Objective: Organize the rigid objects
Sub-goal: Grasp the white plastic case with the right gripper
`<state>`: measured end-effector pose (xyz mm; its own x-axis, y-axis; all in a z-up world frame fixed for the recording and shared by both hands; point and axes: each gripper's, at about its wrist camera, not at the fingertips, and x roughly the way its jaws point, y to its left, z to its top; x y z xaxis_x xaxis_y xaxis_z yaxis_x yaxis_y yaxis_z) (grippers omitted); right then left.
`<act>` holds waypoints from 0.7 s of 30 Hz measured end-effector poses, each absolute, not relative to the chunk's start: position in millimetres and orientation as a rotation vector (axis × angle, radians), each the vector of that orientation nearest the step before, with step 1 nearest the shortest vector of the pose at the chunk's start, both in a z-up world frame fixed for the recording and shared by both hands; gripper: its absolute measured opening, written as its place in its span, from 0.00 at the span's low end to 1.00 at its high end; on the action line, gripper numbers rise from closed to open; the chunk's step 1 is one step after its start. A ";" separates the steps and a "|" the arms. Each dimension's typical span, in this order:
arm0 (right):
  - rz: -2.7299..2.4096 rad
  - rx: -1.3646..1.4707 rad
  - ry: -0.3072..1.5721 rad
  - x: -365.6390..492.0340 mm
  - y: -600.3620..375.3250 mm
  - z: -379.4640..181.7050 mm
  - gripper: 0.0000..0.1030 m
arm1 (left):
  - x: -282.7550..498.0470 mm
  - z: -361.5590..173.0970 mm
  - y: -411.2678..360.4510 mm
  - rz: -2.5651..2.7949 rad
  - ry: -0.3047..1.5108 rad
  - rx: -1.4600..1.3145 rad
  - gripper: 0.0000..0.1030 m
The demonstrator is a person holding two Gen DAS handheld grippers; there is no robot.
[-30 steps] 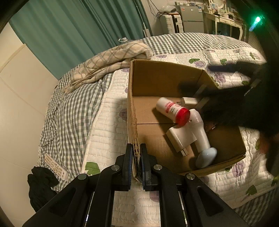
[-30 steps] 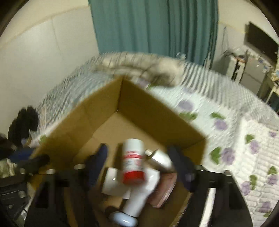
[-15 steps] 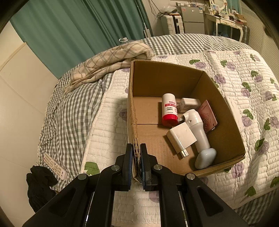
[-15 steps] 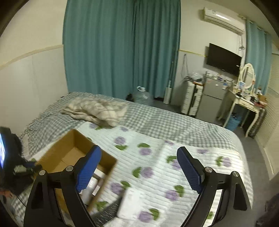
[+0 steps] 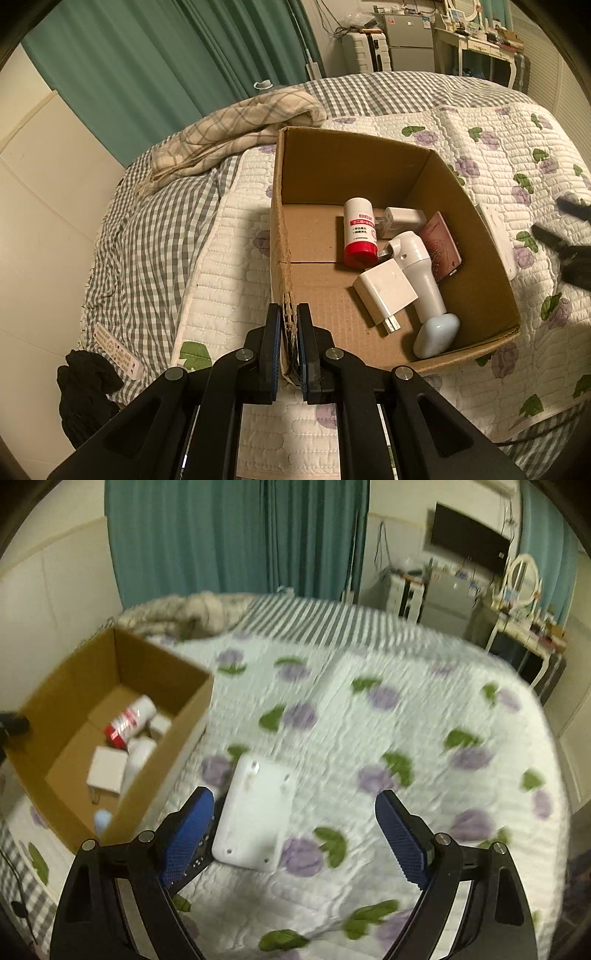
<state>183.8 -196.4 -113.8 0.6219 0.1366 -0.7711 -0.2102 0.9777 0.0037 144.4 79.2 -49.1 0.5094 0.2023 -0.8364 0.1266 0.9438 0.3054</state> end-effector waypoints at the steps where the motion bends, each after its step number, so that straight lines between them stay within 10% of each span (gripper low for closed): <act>1: 0.200 -0.092 0.893 185.6 -192.7 -122.7 0.87 | 144.5 -49.2 79.1 0.047 1.042 0.350 0.07; 18: 0.257 0.081 1.118 232.2 -180.6 -193.7 0.87 | 146.4 -47.9 81.0 0.046 1.038 0.354 0.07; 21: 0.275 0.161 1.127 233.7 -192.7 -193.8 0.71 | 146.4 -47.7 81.3 0.046 1.038 0.353 0.07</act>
